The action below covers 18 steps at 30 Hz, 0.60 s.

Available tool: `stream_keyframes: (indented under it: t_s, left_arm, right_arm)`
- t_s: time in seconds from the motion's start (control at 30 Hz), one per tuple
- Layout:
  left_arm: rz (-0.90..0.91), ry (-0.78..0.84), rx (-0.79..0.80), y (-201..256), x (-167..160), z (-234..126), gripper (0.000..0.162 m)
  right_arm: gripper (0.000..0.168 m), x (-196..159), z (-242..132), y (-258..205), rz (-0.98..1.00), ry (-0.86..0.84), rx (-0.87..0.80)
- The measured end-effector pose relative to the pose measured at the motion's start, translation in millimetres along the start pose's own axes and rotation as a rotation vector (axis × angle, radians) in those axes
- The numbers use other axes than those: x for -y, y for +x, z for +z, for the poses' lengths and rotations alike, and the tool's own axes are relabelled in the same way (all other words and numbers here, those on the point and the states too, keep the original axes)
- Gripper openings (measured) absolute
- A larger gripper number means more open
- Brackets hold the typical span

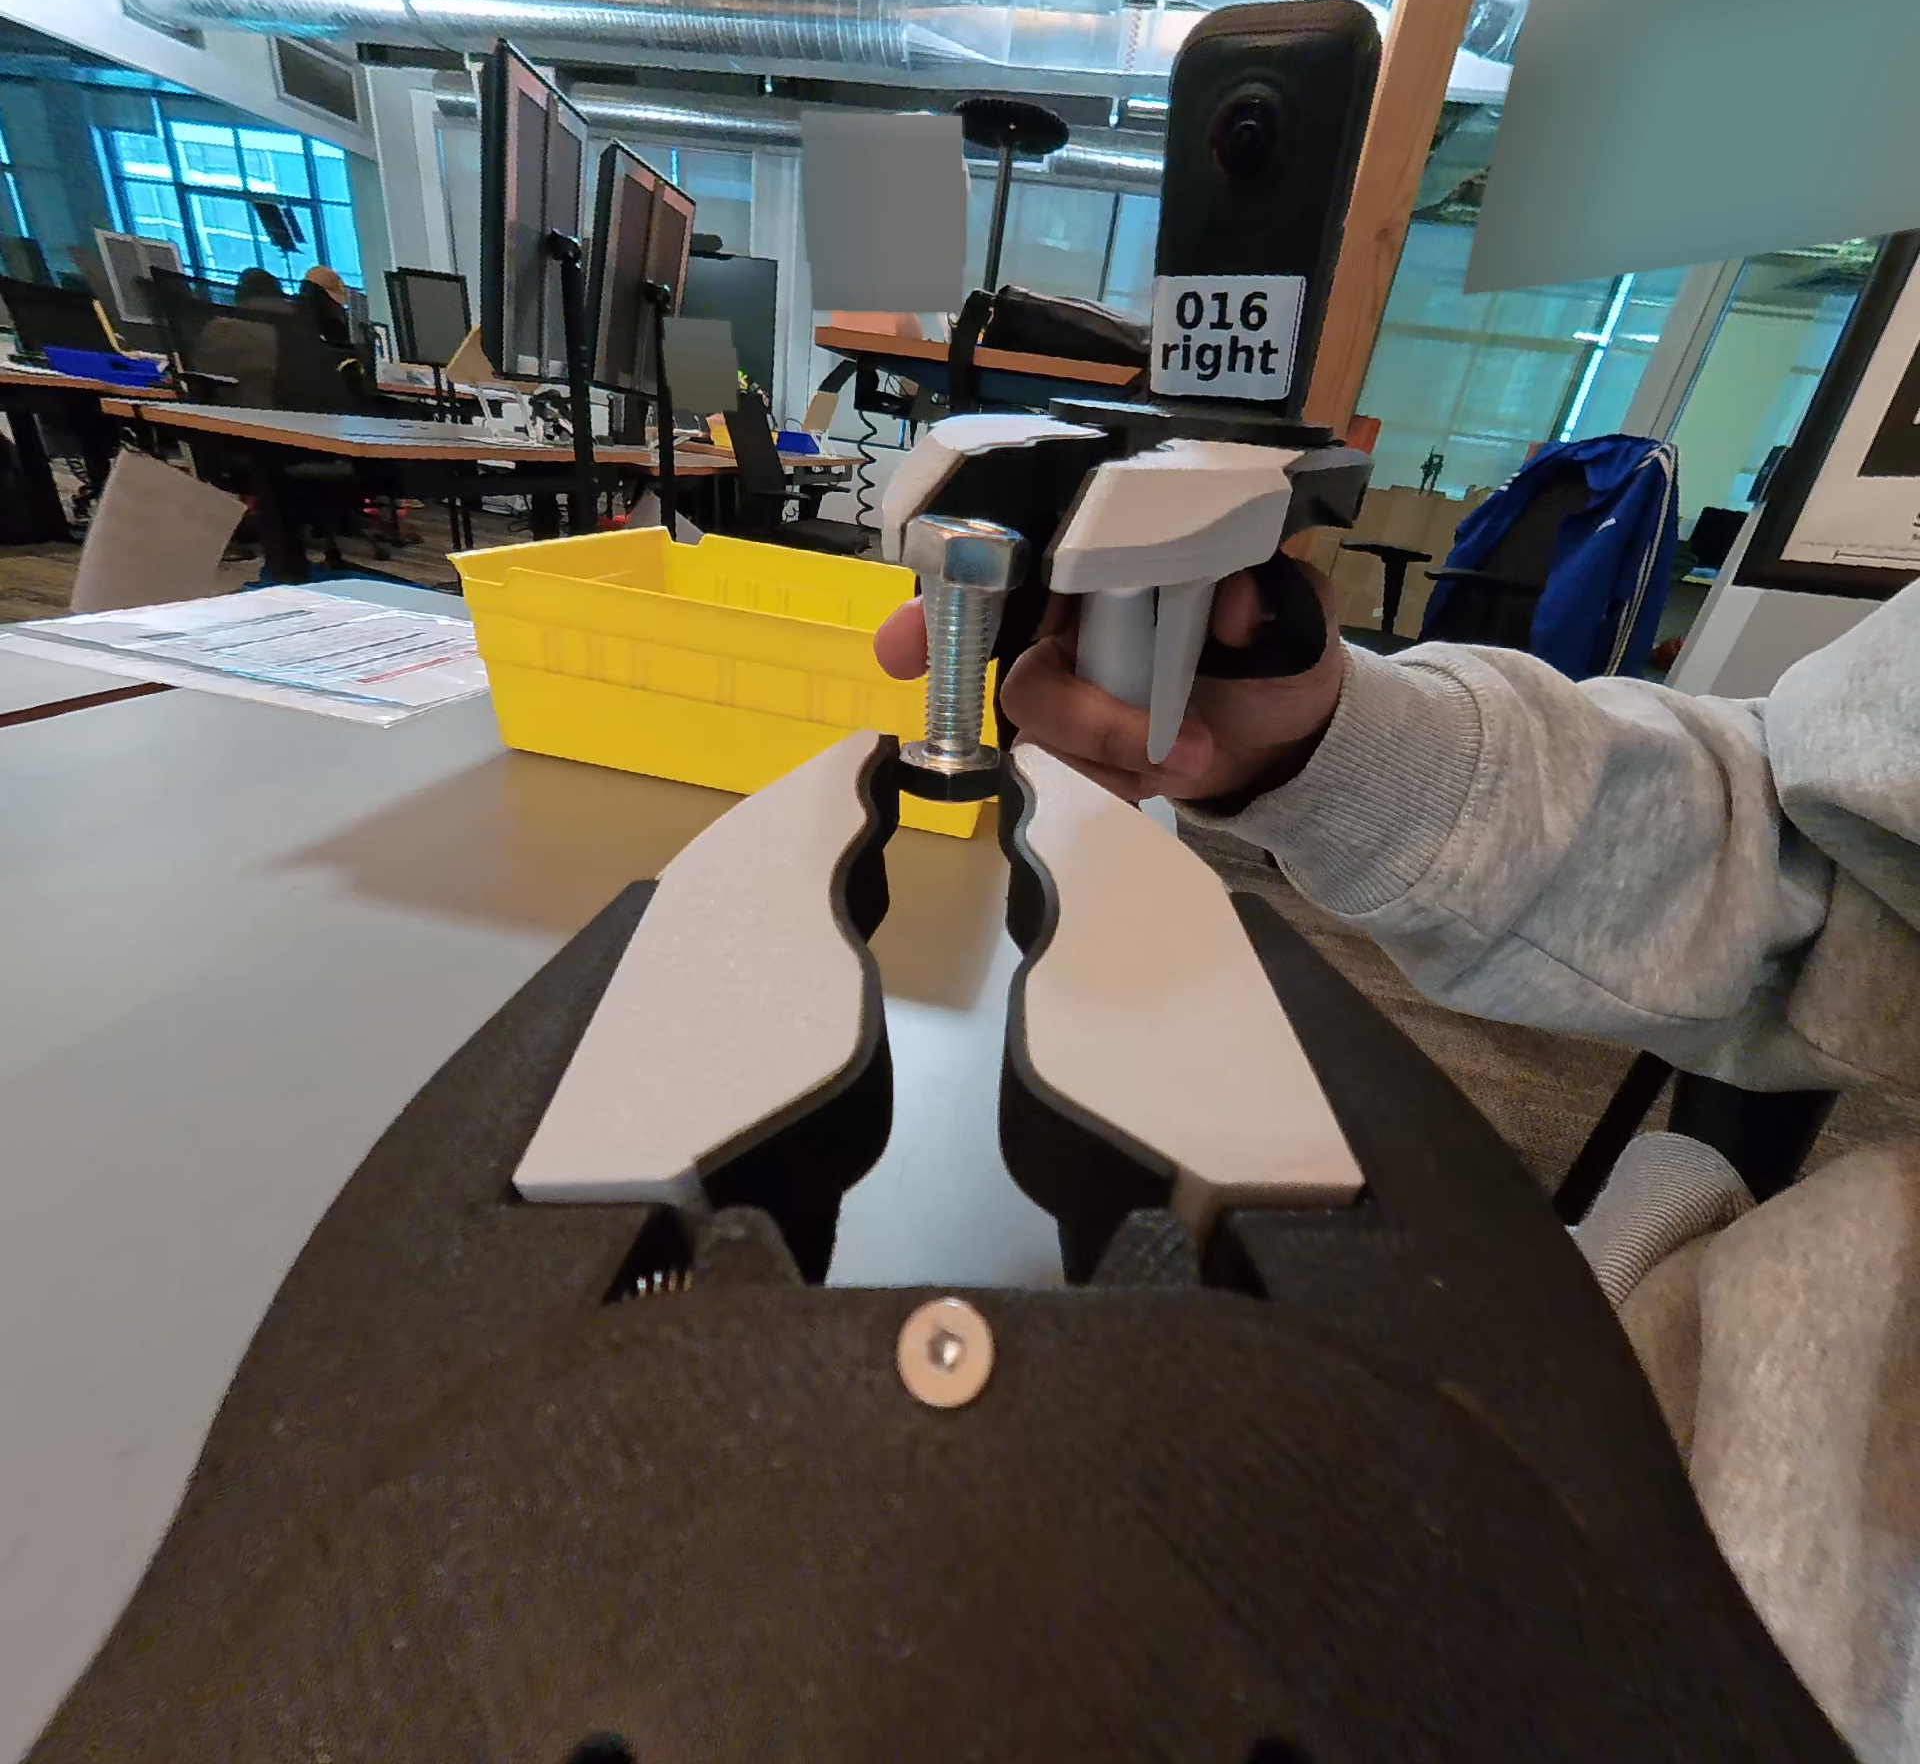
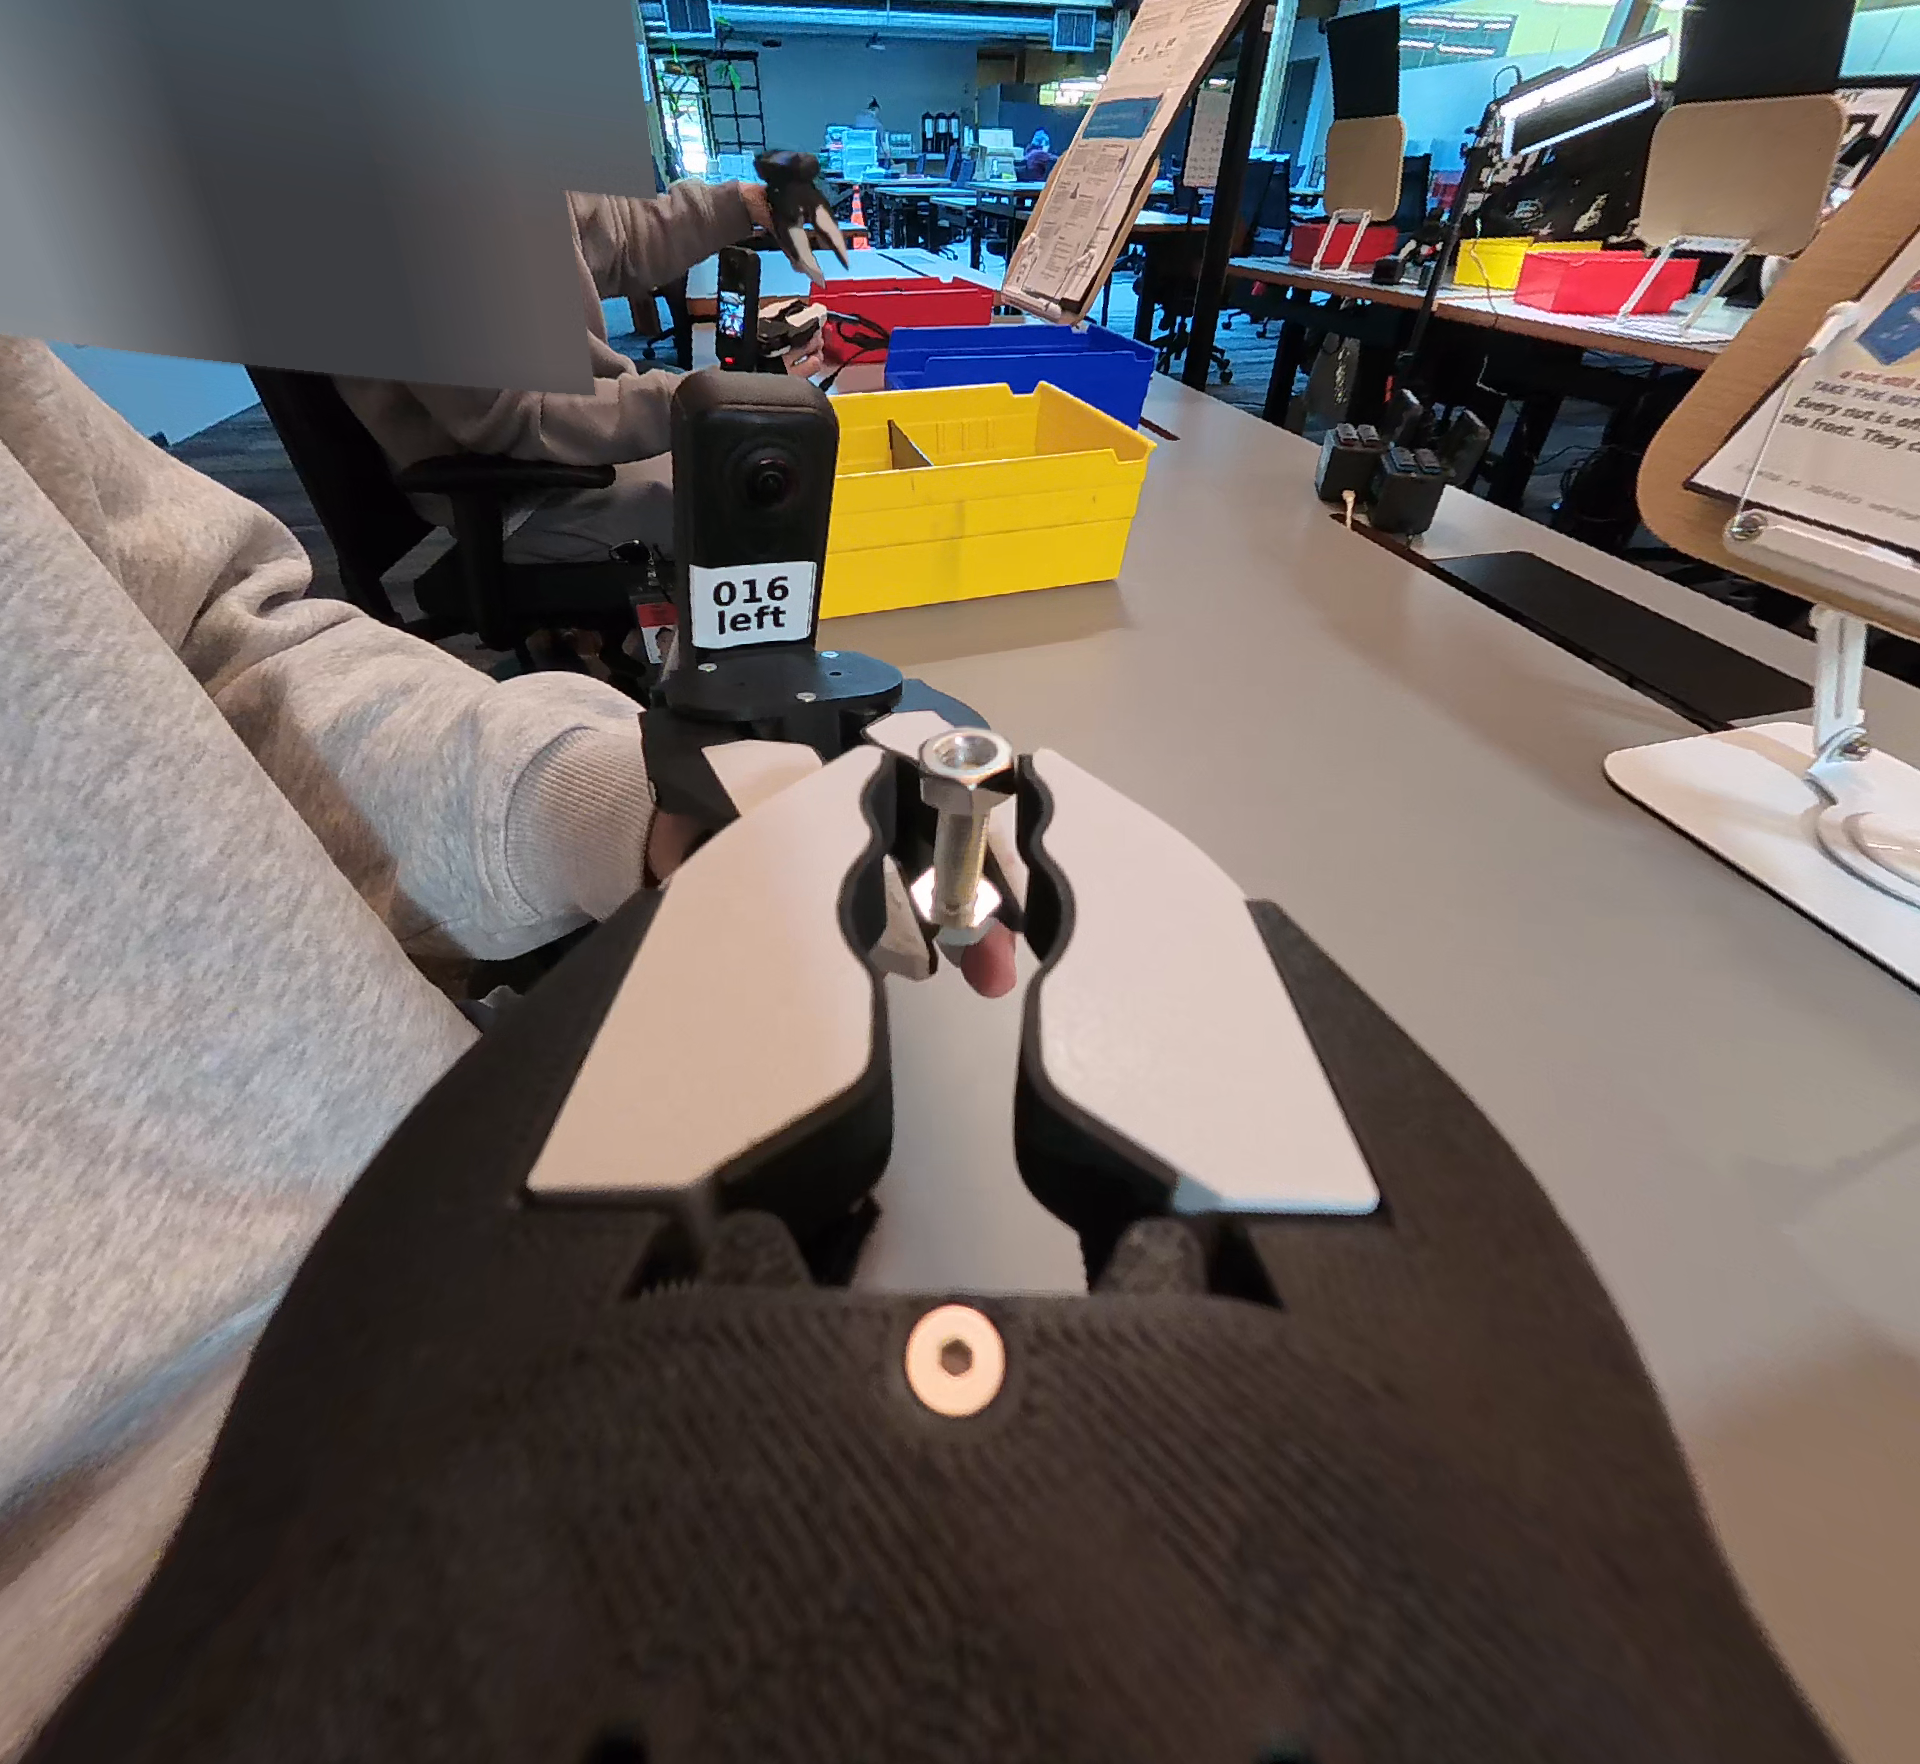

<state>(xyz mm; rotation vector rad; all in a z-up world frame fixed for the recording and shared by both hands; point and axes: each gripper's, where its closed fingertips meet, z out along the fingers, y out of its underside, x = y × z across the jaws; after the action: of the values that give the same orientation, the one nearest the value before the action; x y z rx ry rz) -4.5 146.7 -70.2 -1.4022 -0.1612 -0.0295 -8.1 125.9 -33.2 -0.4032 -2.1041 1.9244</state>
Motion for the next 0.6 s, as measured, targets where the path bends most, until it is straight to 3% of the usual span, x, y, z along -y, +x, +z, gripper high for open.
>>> stream_keyframes:
  t_s: [0.6]
  left_arm:
    - [-0.019,0.004,0.026,-5.8,0.8,-1.3,0.018]
  right_arm:
    - [0.018,-1.1,-2.5,3.7,0.002,0.000,-0.013]
